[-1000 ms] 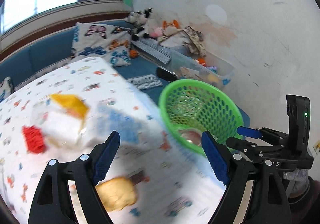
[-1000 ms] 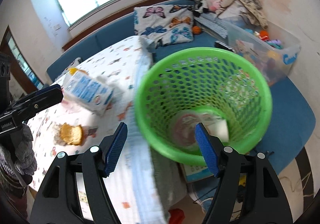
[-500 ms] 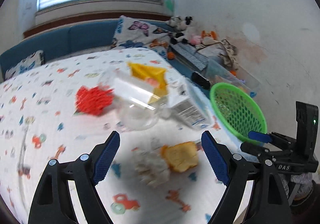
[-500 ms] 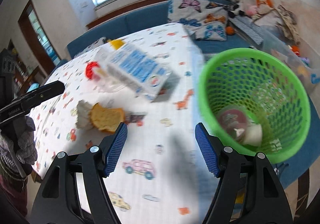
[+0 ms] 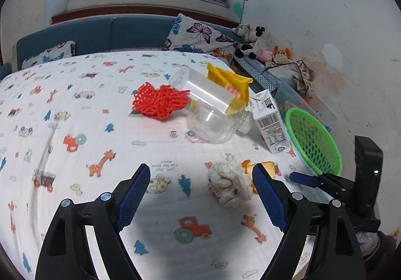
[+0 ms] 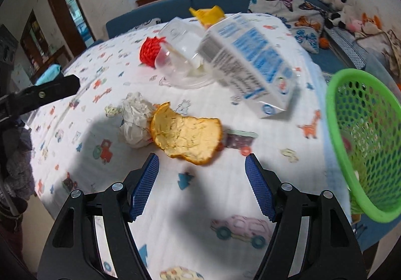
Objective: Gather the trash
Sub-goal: 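Grasp the orange peel with the right gripper while the left gripper grasps the crumpled tissue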
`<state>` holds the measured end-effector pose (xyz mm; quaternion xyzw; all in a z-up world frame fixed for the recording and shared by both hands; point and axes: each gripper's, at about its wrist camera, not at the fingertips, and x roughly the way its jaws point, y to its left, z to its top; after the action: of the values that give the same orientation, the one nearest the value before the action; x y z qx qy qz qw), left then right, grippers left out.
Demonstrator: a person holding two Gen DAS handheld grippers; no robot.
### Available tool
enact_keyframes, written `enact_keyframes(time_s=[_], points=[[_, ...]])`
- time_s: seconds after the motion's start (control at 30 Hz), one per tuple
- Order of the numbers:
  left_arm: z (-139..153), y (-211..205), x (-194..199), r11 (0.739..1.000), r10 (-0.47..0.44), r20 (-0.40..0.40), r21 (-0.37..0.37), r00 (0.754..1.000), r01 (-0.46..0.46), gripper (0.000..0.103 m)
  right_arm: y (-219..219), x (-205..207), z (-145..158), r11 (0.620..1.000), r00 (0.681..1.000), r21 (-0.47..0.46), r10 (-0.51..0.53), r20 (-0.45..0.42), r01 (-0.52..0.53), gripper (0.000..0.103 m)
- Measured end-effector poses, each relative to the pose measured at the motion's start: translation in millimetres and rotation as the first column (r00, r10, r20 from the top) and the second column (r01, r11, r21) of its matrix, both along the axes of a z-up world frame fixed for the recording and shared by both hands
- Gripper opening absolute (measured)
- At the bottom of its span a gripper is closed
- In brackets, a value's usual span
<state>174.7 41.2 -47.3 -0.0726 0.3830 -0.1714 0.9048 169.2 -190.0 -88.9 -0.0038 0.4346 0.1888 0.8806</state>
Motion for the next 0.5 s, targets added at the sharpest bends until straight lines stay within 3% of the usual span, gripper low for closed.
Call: enact_keyframes(time_s=[0.37, 0.5], points=[[-10, 14, -2, 0.999, 0.018, -0.024, -0.028, 1.0, -0.018, 0.081, 31, 14, -18, 0.995, 0.999, -0.095, 0.027, 0.019, -0.025, 0.071], [-12, 14, -2, 0.999, 0.013, -0.029, -0.031, 0.999, -0.013, 0.081, 36, 17, -20, 0.993, 0.999, -0.115, 0.017, 0.036, -0.013, 0.065]])
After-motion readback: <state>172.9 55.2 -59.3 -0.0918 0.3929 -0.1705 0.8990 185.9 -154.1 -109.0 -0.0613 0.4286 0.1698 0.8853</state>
